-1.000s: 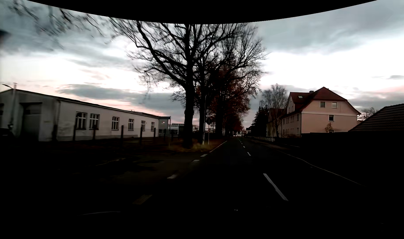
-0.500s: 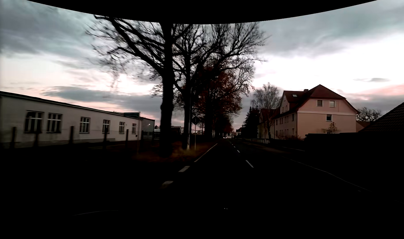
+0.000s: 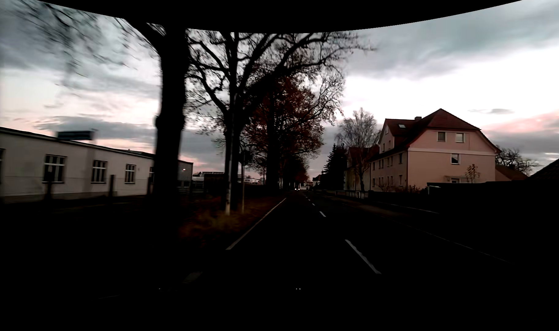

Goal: Follow the waypoints while adhering to traffic rules and regulations

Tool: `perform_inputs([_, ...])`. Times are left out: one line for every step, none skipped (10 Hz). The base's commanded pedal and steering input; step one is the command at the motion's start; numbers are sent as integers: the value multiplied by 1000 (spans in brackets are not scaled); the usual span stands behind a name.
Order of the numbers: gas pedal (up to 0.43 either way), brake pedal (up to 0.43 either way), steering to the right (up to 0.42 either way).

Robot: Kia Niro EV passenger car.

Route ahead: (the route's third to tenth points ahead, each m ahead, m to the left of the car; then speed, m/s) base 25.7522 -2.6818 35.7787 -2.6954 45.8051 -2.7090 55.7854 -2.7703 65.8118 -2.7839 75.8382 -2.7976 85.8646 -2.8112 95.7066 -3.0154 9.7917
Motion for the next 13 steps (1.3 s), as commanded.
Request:
perform_inputs([260,0,52])
perform_inputs([260,0,52])
perform_inputs([260,0,52])
perform_inputs([248,0,52])
perform_inputs([248,0,52])
perform_inputs([248,0,52])
perform_inputs([240,0,52])
perform_inputs([240,0,50])
perform_inputs([220,0,44])
perform_inputs([209,0,28])
perform_inputs([177,0,12])
perform_inputs([157,0,4])
perform_inputs([130,0,4])
